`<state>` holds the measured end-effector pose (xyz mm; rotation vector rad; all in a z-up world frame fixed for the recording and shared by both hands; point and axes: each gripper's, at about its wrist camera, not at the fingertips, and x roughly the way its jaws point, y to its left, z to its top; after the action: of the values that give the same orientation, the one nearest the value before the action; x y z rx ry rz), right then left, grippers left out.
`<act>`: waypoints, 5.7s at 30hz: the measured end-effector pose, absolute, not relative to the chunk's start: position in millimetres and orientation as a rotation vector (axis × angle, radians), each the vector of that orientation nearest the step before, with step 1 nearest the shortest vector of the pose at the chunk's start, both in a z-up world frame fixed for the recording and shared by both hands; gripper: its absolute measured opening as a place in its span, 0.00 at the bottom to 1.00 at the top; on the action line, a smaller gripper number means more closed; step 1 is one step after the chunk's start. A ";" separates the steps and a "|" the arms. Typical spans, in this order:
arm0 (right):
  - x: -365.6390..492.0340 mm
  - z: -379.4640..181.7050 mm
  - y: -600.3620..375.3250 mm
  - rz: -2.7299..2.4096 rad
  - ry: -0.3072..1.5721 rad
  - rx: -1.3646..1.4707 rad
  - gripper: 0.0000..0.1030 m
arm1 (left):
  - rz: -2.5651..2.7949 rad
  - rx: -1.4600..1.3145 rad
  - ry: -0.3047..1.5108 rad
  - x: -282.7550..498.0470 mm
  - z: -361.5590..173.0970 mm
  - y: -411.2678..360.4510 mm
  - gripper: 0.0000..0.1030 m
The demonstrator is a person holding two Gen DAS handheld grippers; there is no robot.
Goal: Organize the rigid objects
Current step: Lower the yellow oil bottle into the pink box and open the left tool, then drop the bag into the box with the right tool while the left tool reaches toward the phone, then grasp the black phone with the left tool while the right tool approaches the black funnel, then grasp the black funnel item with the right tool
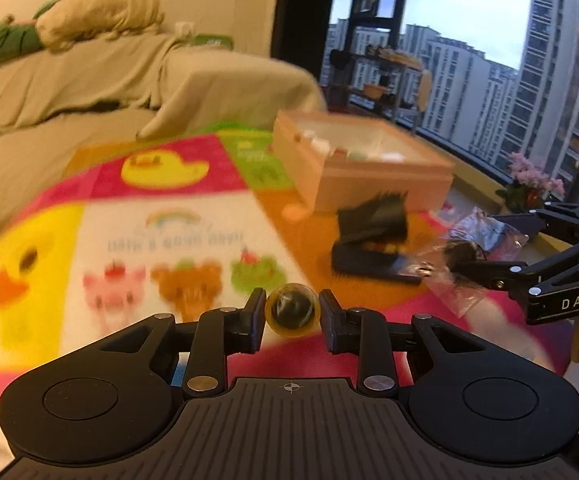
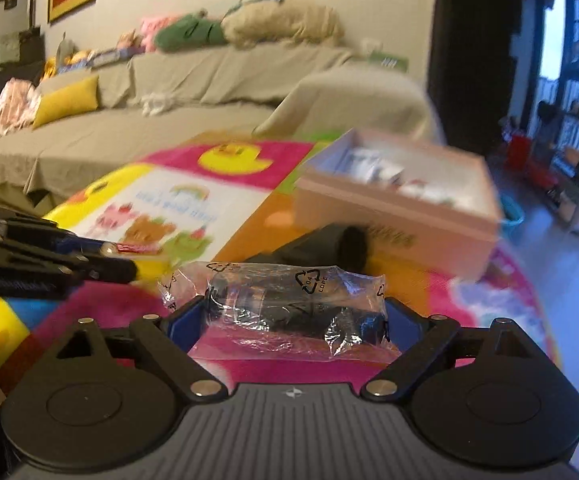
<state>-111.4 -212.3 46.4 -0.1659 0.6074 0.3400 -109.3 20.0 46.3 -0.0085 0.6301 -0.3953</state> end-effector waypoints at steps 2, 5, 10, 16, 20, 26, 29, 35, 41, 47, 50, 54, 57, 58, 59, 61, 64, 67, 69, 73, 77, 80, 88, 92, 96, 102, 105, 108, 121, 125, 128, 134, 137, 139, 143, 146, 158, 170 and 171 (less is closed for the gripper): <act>-114.3 54.5 -225.6 0.315 0.574 -0.155 0.89 | -0.419 0.012 0.624 -103.8 63.5 16.5 0.31; -114.5 59.7 -241.7 0.280 0.547 -0.125 0.89 | -0.452 0.062 0.604 -96.0 86.5 4.9 0.31; -108.0 54.9 -255.5 0.267 0.546 -0.075 0.89 | -0.518 0.107 0.577 -65.3 118.0 -25.2 0.31; -106.4 49.1 -258.6 0.274 0.541 -0.060 0.89 | -0.573 -0.013 0.518 15.4 139.5 -68.6 0.31; -107.1 45.3 -261.4 0.248 0.541 -0.080 0.89 | -0.558 -0.075 0.553 68.0 117.3 -98.1 0.31; -105.4 41.3 -269.0 0.222 0.547 -0.113 0.89 | -0.542 -0.124 0.696 112.9 53.9 -124.4 0.33; -99.7 37.4 -271.0 0.210 0.562 -0.119 0.89 | -0.572 -0.110 0.699 113.8 40.3 -127.0 0.36; -91.2 35.9 -273.2 0.197 0.575 -0.111 0.89 | -0.588 -0.162 0.612 89.1 57.5 -100.4 0.35; -79.3 59.5 -275.9 0.168 0.501 -0.113 0.89 | -0.585 -0.239 0.527 30.4 64.5 -47.3 0.35; -6.0 126.4 -267.3 0.113 0.307 -0.126 0.94 | -0.611 -0.203 0.606 -12.8 37.2 -28.2 0.35; 42.5 142.4 -262.0 0.131 0.375 -0.138 0.98 | -0.587 -0.166 0.630 -27.7 26.8 -19.9 0.35; 51.0 128.2 -268.3 0.125 0.463 -0.066 0.98 | -0.550 -0.193 0.650 -36.3 14.6 -3.7 0.35; 28.7 94.3 -269.8 0.147 0.536 -0.069 0.98 | -0.527 -0.243 0.672 -33.9 8.6 0.2 0.35; 19.1 82.7 -268.8 0.152 0.557 -0.078 0.98 | -0.525 -0.250 0.671 -36.3 8.9 2.0 0.35; 10.5 71.2 -267.2 0.156 0.575 -0.087 0.98 | -0.527 -0.255 0.668 -36.9 9.0 2.0 0.35; -4.2 51.4 -265.9 0.169 0.604 -0.091 0.98 | -0.533 -0.262 0.666 -38.0 8.8 1.3 0.35; -16.2 36.7 -257.1 0.223 0.635 -0.082 0.98 | -0.525 -0.254 0.680 -39.9 7.2 -1.6 0.35; -13.8 32.0 -242.9 0.303 0.664 -0.050 0.98 | -0.515 -0.240 0.689 -43.2 6.3 -4.3 0.35; -5.2 29.8 -233.1 0.326 0.666 -0.051 0.98 | -0.518 -0.238 0.698 -45.9 5.8 -5.8 0.35; 8.1 21.8 -225.9 0.316 0.702 -0.017 0.96 | -0.508 -0.214 0.714 -51.2 6.3 -6.0 0.35; -7.7 19.2 -238.1 0.289 0.675 0.008 0.91 | -0.444 -0.212 0.726 -53.4 6.0 2.7 0.35; -20.8 15.1 -247.9 0.221 0.656 -0.047 0.77 | -0.411 -0.239 0.734 -54.1 5.0 12.0 0.35; -41.7 7.4 -238.4 0.268 0.739 -0.134 0.59 | -0.357 -0.265 0.758 -55.5 7.6 15.7 0.34; -71.0 6.9 -205.8 0.465 0.740 -0.184 0.60 | -0.349 -0.241 0.767 -56.9 9.0 12.1 0.34; -90.0 11.3 -190.7 0.529 0.705 -0.250 0.71 | -0.339 -0.185 0.780 -57.8 10.7 1.1 0.34; -77.5 19.6 -232.4 0.319 0.650 -0.202 0.77 | -0.409 -0.129 0.807 -51.8 13.5 -33.1 0.36; -59.3 10.6 -259.9 0.203 0.713 -0.088 0.78 | -0.397 -0.054 0.798 -47.3 13.6 -54.2 0.38; -54.8 8.5 -278.0 0.212 0.722 0.020 0.82 | -0.391 -0.008 0.801 -43.5 13.5 -69.0 0.43; -53.9 5.7 -280.6 0.194 0.717 0.050 0.85 | -0.415 0.107 0.740 -48.2 8.1 -83.0 0.47; -54.1 6.1 -278.5 0.193 0.716 0.036 0.85 | -0.425 0.058 0.700 -57.4 5.1 -57.8 0.43; -52.1 6.9 -272.4 0.217 0.725 0.006 0.85 | -0.383 0.009 0.710 -57.3 5.9 -30.5 0.43; -32.4 15.3 -248.8 0.281 0.709 -0.018 0.85 | -0.418 -0.070 0.694 -62.6 2.3 -1.7 0.43; -15.7 17.2 -233.6 0.279 0.700 -0.025 0.85 | -0.417 -0.079 0.687 -62.9 1.9 -1.4 0.43; -7.8 17.1 -225.2 0.324 0.731 0.014 0.85 | -0.418 -0.087 0.682 -63.0 1.0 -0.9 0.43; -16.5 25.6 -212.9 0.569 0.774 0.127 0.87 | -0.427 -0.122 0.679 -63.2 -0.4 4.2 0.43; -33.9 35.5 -204.1 0.595 0.723 0.073 0.87 | -0.430 -0.139 0.677 -64.9 -0.8 6.7 0.43; 9.0 14.1 -190.3 0.391 0.660 -0.209 0.87 | -0.424 -0.128 0.674 -67.1 -0.6 5.0 0.43; -23.2 17.2 -204.4 0.435 0.712 -0.134 0.51 | -0.426 -0.092 0.685 -65.3 0.1 1.3 0.43; -27.5 17.2 -205.9 0.424 0.710 -0.148 0.51 | -0.424 -0.090 0.687 -65.1 0.1 0.9 0.43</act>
<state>-27.5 -205.9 17.2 -0.1482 0.7098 0.4237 -65.1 0.9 0.1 -0.0903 0.6875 -0.4244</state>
